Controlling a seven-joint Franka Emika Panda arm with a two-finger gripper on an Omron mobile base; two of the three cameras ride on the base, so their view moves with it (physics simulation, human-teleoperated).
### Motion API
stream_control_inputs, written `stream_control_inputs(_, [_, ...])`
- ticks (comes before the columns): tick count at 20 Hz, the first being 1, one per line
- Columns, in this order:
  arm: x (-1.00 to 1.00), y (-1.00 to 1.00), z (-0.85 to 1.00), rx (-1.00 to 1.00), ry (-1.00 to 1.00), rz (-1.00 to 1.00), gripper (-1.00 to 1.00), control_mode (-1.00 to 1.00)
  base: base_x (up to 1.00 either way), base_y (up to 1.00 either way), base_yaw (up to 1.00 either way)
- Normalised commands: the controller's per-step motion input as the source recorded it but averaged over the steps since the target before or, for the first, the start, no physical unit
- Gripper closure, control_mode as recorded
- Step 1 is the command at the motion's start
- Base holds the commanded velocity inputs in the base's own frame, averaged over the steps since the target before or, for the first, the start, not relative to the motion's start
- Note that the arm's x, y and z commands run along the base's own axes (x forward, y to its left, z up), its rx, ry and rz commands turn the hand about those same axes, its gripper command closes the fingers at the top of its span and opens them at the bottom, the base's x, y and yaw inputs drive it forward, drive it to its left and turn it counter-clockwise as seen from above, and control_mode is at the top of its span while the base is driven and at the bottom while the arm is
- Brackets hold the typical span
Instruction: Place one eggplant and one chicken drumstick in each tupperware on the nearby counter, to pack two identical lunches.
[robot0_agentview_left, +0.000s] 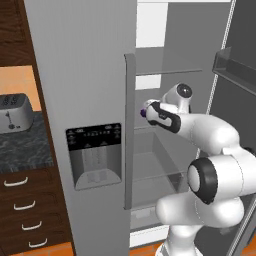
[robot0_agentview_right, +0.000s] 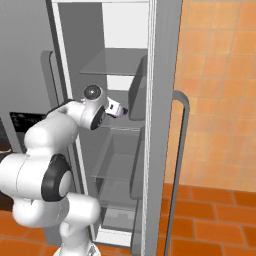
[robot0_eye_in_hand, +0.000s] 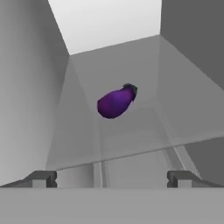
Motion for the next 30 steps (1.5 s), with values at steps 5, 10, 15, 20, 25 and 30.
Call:
stream_control_inputs(5, [0.25,0.01,-0.06,0.22,0.07,-0.13,-1.0,-1.0,0.0,0.0,0.0])
stream_control_inputs(10, [0.27,-0.09,-0.07,0.24,0.07,-0.01,-1.0,-1.0,0.0,0.0,0.0])
stream_control_inputs(15, [0.33,0.0,-0.35,0.0,0.01,0.0,-1.0,-1.0,0.0,0.0,0.0])
stream_control_inputs(20, [0.51,0.0,-0.21,0.0,0.01,0.0,-1.0,-1.0,0.0,0.0,0.0])
stream_control_inputs(25, [0.57,-0.01,-0.21,0.0,0.02,0.0,-1.0,-1.0,0.0,0.0,0.0])
stream_control_inputs(30, [0.64,-0.05,-0.29,0.0,0.03,0.0,-1.0,-1.0,0.0,0.0,0.0])
